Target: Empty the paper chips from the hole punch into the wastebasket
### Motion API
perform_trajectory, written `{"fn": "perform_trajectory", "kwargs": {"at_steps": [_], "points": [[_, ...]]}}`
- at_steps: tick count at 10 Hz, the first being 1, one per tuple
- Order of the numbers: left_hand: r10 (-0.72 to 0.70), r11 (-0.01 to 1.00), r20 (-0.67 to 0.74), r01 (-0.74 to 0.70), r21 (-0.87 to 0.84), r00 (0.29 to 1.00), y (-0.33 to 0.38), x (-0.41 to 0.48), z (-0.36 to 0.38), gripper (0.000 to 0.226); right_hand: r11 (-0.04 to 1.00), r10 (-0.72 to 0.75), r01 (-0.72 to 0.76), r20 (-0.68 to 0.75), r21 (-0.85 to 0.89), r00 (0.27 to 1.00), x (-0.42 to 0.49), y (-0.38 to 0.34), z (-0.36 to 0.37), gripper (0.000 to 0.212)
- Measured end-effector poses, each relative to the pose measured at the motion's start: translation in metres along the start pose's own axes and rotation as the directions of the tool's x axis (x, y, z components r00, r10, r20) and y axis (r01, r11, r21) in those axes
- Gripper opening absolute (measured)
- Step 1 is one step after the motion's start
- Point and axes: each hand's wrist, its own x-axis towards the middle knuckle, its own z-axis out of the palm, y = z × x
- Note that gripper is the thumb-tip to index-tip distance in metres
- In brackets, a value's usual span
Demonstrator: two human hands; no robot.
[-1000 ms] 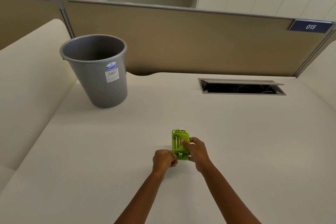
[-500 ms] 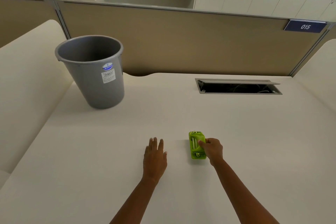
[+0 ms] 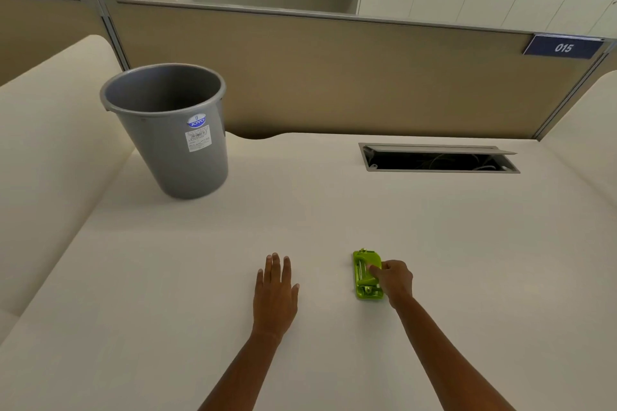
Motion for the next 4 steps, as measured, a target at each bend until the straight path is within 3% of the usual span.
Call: {"fn": "perform_trajectory", "kwargs": {"at_steps": [1,2,3,4], "points": [[0.009,1.000,-0.023,-0.009,0.005,1.000,-0.003,-0.001,0.003,0.062,1.000,0.011,-0.011,0.002,0.007,1.000,0.003,0.004,0.001,0.039],[-0.021,1.000,-0.047,0.021,-0.001,0.999,-0.004,0.001,0.004,0.062,1.000,0.009,-0.010,0.015,0.013,1.000,0.000,0.002,-0.001,0.020],[-0.012,1.000,-0.100,0.010,-0.028,0.995,-0.007,0.002,0.012,0.062,0.995,-0.061,0.059,-0.028,-0.084,0.998,-0.002,0.004,0.002,0.042],[-0.041,0.999,-0.207,0.041,-0.001,0.978,-0.010,0.005,0.014,0.042,0.947,-0.211,0.180,-0.094,-0.264,0.973,-0.013,0.001,0.010,0.053]]}}
